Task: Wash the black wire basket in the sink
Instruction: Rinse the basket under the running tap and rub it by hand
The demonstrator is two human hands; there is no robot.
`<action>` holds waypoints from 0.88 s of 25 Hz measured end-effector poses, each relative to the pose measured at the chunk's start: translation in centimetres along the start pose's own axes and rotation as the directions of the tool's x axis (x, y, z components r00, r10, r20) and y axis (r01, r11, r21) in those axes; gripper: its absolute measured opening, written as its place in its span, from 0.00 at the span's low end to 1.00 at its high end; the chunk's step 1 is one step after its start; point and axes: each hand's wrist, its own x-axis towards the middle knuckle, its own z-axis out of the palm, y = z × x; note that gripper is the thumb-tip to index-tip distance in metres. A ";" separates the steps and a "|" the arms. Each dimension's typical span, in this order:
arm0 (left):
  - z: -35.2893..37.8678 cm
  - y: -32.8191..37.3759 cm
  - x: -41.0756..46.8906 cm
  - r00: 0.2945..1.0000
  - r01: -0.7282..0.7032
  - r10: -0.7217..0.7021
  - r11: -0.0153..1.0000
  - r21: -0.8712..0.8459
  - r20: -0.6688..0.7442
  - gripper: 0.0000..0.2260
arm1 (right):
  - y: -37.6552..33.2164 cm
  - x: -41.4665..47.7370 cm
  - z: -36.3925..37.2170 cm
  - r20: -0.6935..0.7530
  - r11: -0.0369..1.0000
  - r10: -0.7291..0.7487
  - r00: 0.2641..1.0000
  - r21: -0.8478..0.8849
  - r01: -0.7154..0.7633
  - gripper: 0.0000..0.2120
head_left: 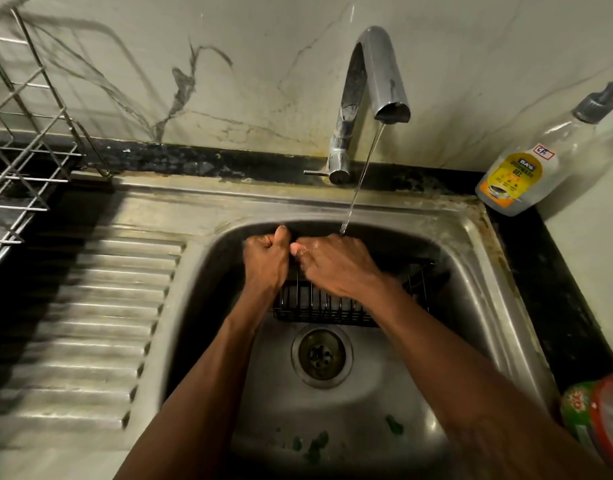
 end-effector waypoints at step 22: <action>-3.7 -1.3 -0.6 0.991 -0.018 0.025 0.998 0.053 -0.131 0.24 | 6.0 -2.7 -2.3 0.094 0.998 0.007 0.996 -0.061 -0.002 0.20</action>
